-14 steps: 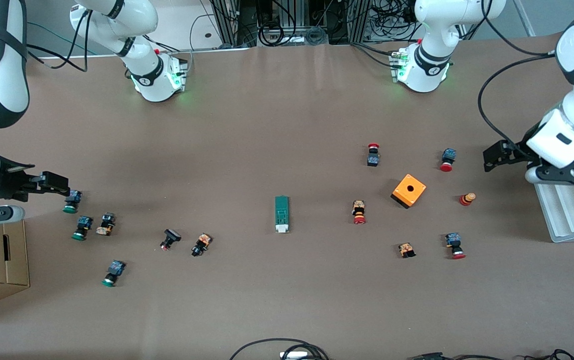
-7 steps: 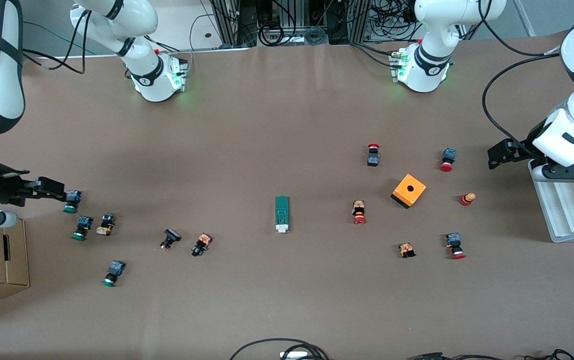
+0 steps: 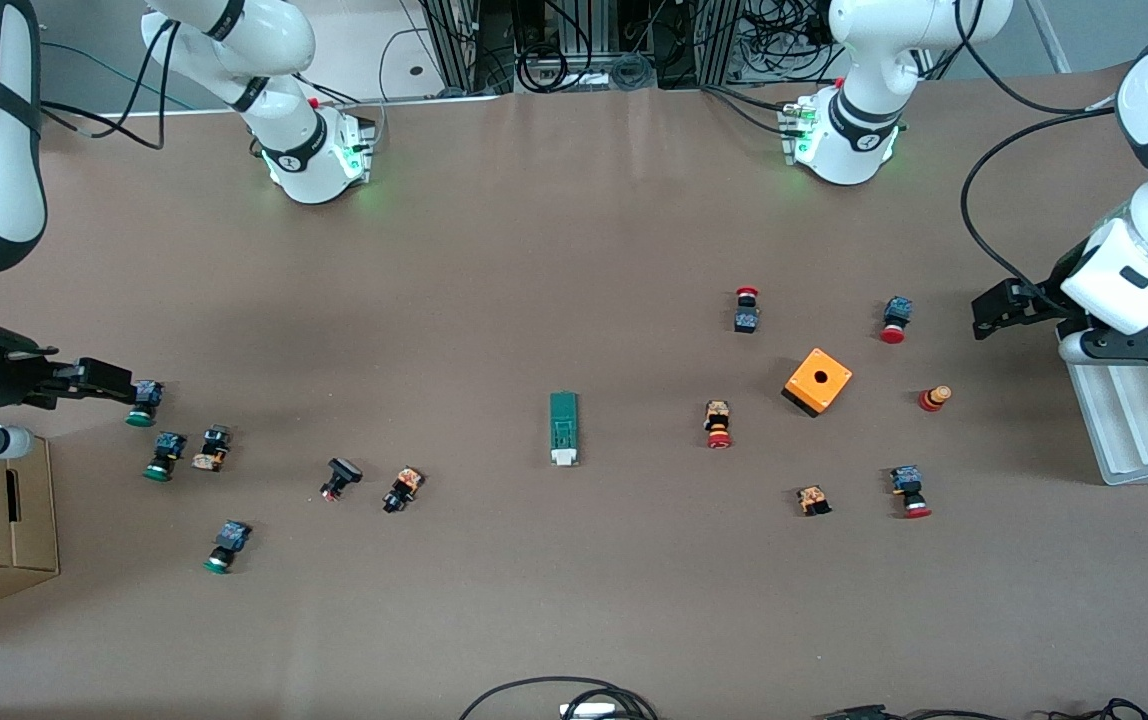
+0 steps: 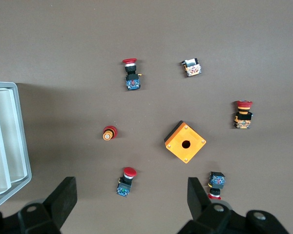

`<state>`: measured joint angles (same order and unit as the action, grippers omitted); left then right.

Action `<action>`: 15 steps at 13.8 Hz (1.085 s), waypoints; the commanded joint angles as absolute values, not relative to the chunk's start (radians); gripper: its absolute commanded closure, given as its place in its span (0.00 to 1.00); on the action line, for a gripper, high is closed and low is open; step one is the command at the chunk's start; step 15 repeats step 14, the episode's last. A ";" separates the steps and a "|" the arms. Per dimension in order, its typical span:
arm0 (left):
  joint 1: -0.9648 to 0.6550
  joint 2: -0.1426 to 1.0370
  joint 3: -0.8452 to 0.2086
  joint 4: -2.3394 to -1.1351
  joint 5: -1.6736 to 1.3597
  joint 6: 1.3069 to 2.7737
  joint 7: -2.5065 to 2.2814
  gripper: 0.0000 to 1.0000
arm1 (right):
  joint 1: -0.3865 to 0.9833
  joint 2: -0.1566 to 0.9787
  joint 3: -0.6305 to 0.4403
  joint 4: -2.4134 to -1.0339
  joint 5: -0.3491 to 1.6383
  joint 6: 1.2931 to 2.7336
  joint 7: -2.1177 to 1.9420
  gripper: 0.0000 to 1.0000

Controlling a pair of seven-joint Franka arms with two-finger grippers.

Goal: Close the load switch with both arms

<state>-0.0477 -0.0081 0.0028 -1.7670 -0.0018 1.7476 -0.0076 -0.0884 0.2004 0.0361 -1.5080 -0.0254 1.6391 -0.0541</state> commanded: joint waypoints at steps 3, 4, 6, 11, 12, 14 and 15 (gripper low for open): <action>-0.058 0.005 0.005 -1.735 -0.009 1.738 -0.020 0.00 | -0.097 0.199 0.052 -1.505 -0.037 1.646 -0.046 0.00; -0.058 0.005 0.005 -1.730 -0.008 1.738 -0.018 0.00 | -0.097 0.201 0.052 -1.505 -0.037 1.647 -0.045 0.00; -0.058 0.005 0.002 -1.730 -0.008 1.738 -0.018 0.00 | -0.097 0.204 0.055 -1.505 -0.034 1.647 -0.043 0.00; -0.058 0.005 0.000 -1.730 -0.009 1.733 -0.017 0.00 | -0.097 0.207 0.054 -1.505 -0.014 1.647 -0.044 0.00; -0.057 0.005 0.000 -1.730 -0.009 1.733 -0.017 0.00 | -0.097 0.207 0.054 -1.505 -0.014 1.649 -0.044 0.00; -0.057 0.005 0.000 -1.730 -0.009 1.733 -0.017 0.00 | -0.097 0.207 0.054 -1.505 -0.014 1.649 -0.046 0.00; -0.057 0.005 0.000 -1.730 -0.009 1.733 -0.017 0.00 | -0.097 0.207 0.054 -1.505 -0.014 1.649 -0.046 0.00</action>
